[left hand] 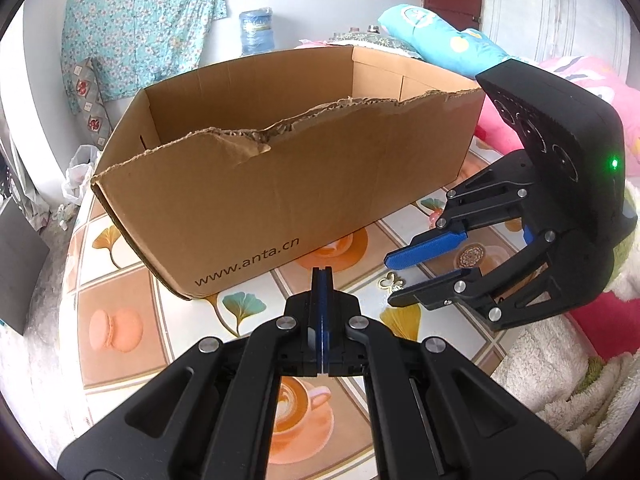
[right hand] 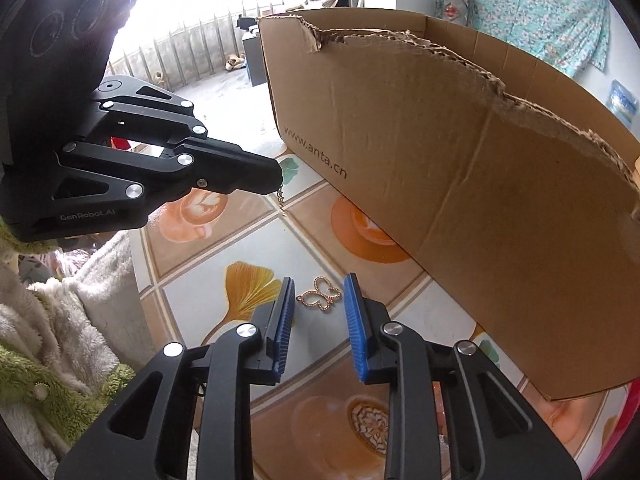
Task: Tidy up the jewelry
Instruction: 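Close the right tool on the gold butterfly earring, then carry both earrings over the box and open both tools, then withdraw both tools from the box back over the table, then close the left tool on the pink bead bracelet while the right tool closes on the small gold ring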
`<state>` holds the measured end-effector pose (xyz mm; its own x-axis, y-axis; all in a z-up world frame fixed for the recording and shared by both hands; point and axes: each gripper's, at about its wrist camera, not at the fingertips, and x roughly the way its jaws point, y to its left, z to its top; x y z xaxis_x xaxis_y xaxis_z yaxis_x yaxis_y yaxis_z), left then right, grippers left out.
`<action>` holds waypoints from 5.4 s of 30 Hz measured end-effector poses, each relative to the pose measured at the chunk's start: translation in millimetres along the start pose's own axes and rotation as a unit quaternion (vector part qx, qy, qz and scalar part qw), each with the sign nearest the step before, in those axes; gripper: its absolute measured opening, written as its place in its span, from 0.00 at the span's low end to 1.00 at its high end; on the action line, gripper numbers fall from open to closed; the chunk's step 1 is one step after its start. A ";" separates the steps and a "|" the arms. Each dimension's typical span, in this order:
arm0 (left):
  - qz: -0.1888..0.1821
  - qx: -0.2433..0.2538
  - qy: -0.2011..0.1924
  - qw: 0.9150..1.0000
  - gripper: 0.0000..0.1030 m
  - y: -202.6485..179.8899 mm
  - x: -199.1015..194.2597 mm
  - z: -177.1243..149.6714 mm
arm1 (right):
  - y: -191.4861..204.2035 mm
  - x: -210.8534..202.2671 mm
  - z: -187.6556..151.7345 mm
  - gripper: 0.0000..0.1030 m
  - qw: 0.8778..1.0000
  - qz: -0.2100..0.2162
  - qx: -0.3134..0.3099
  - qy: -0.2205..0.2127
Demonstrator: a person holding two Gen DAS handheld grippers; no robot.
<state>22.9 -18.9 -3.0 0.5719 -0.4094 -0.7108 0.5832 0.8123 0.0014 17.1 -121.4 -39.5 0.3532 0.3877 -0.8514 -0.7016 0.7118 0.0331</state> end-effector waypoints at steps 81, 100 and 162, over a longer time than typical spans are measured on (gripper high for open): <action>-0.124 -0.083 -0.042 0.988 0.74 1.0 -62.1 18.2 | -41.6 -94.0 -53.7 0.36 0.961 -0.054 0.244 -0.116; -0.038 -0.127 0.034 0.991 0.74 6.1 -18.0 -28.7 | -28.4 -43.8 -41.7 0.09 0.970 -0.178 0.164 -0.009; -0.001 0.001 0.018 1.000 0.10 -38.7 16.3 -38.3 | -21.1 -12.7 -23.7 0.16 0.952 -0.172 0.251 -0.015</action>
<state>-12.4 -41.1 -41.6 0.5492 -0.3960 -0.7359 0.5861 0.8103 0.0013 12.8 -155.3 -41.9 0.5317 0.0918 -0.8420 -0.1594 0.9872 0.0070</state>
